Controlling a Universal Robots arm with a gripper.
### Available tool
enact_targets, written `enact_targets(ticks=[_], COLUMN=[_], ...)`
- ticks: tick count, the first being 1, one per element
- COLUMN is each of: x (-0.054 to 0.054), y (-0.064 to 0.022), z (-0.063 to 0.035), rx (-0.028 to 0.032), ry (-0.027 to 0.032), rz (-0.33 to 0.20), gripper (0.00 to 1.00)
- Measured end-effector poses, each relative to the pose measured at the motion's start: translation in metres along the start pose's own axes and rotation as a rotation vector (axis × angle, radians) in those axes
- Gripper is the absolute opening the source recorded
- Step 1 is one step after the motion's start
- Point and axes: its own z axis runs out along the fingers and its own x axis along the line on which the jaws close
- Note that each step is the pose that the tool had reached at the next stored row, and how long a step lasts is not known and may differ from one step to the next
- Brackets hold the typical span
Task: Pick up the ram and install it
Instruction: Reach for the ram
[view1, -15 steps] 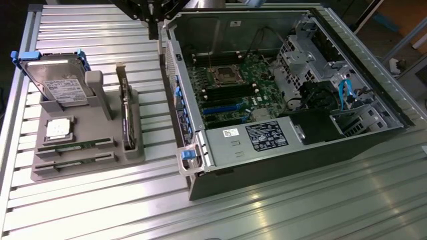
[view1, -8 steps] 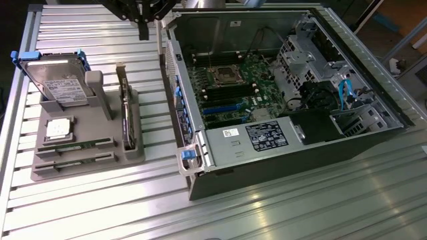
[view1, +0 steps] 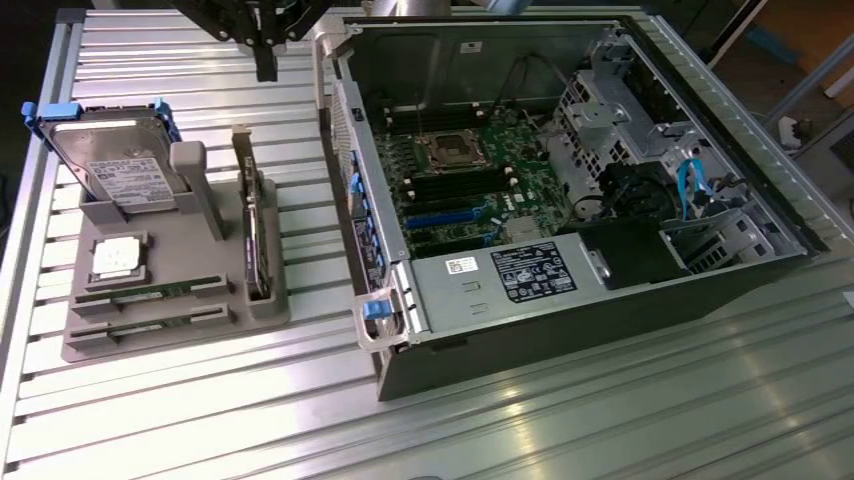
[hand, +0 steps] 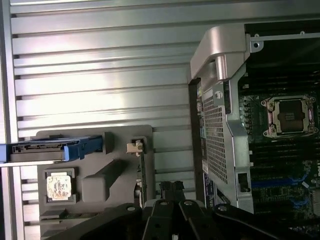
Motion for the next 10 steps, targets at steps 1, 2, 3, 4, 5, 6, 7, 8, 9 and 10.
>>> enact_targets(ticks=[1,2,3,4,5,6,7,8,9,10], x=[0.002,0.004,0.006,0.008,0.011,0.014,0.017,0.019,0.022,0.024], y=[-0.0001,-0.0003,-0.0005,-0.0006,-0.0008,-0.0011,-0.0013,-0.0014,-0.0016,-0.0018], z=[0.0,-0.0001,-0.0001,-0.0002,-0.0003,-0.0004,-0.0005,-0.0005,-0.0006,-0.0006], rx=[0.0,-0.0001,-0.0001,-0.0001,0.0,0.0,0.0,0.0,-0.0001,0.0], ry=[0.0,-0.0001,-0.0001,0.0,0.0,0.0,0.0,0.0,0.0,0.0], rz=[0.0,0.0,0.0,0.0,0.0,0.0,0.0,0.0,0.0,0.0], gripper=[0.11,0.11,0.11,0.11,0.11,0.11,0.11,0.11,0.11,0.11])
